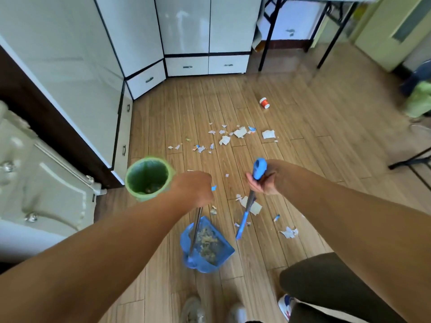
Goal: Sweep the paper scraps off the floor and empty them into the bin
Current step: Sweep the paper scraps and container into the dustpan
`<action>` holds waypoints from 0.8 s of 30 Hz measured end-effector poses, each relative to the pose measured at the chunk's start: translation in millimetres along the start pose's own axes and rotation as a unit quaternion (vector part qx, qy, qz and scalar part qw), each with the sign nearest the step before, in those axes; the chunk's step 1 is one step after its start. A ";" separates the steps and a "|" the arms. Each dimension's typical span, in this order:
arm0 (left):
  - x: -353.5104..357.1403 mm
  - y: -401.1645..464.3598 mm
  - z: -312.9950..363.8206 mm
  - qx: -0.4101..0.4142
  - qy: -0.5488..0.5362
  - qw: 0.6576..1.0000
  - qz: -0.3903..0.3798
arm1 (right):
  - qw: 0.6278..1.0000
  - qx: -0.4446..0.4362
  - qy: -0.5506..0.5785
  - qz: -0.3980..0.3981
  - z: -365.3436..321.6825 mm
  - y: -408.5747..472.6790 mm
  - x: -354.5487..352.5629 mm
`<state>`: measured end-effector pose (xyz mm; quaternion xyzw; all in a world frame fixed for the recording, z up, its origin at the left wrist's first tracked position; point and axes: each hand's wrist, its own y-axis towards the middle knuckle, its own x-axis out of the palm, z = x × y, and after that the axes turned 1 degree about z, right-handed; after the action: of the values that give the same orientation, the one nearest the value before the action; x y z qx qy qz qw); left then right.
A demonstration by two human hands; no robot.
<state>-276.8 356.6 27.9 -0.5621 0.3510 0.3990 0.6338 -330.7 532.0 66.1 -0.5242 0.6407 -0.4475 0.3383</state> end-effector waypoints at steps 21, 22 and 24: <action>3.1 49.2 65.6 -0.116 -0.019 0.993 0.010 | 0.999 0.011 0.035 0.029 -91.4 78.0 -77.7; 3.7 50.0 66.3 -0.118 -0.021 0.993 0.012 | 0.999 0.010 0.038 0.031 -93.6 81.3 -80.7; 5.1 52.8 67.7 -0.121 -0.025 0.992 0.016 | 0.998 0.011 0.045 0.040 -98.9 90.0 -86.9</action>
<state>-322.4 427.0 8.7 -0.6186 0.2938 0.4625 0.5631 -433.9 642.9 16.1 -0.4737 0.6706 -0.4638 0.3329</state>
